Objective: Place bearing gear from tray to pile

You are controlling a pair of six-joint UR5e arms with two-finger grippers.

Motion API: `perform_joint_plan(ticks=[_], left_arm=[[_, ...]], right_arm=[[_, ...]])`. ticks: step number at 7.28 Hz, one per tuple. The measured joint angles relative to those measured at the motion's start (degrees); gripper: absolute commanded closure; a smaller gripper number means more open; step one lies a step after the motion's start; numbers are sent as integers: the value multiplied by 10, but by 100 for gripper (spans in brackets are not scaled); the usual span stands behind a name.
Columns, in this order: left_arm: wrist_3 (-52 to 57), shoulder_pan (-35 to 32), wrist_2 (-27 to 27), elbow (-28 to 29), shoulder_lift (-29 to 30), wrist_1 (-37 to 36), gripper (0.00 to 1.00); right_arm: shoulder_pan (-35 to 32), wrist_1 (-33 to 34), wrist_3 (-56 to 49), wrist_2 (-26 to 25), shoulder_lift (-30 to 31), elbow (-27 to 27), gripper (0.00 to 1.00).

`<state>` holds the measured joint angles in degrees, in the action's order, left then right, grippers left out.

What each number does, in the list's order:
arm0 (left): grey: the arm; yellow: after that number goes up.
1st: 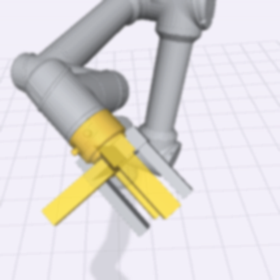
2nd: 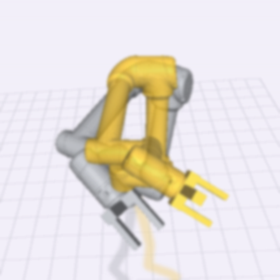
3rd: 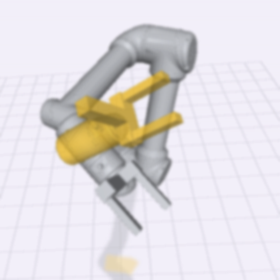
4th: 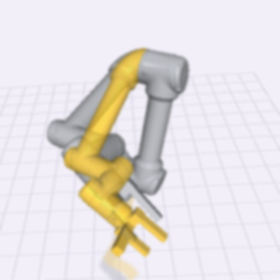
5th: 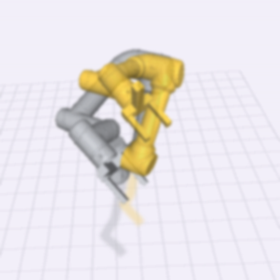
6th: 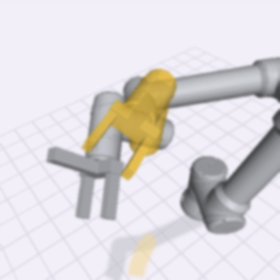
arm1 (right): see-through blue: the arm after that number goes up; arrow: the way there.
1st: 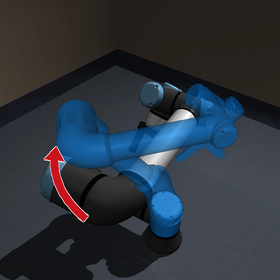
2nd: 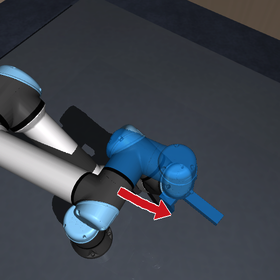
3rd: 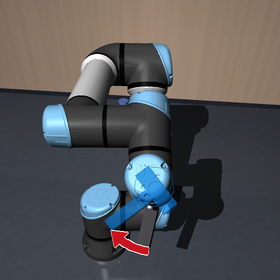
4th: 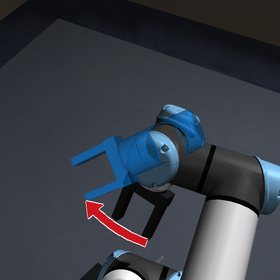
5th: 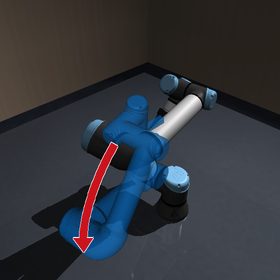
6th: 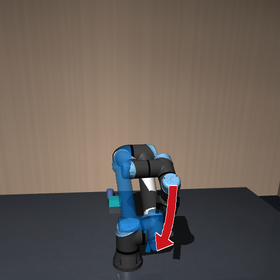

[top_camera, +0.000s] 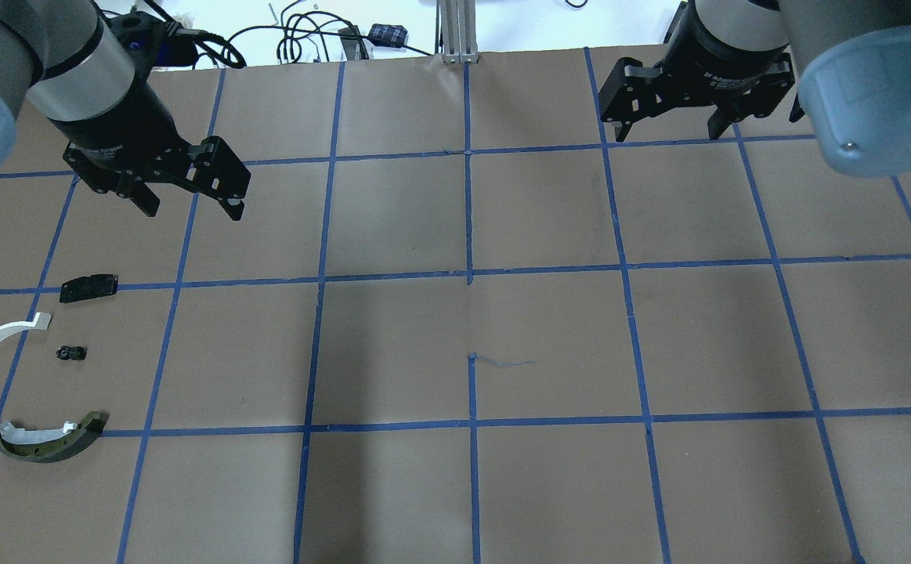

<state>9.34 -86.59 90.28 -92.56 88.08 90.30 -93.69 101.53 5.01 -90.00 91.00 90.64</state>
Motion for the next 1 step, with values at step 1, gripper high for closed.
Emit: perform_joint_plan(ticks=[1], left_arm=[[0,0,0,0,0,0,0]], right_arm=[[0,0,0,0,0,0,0]])
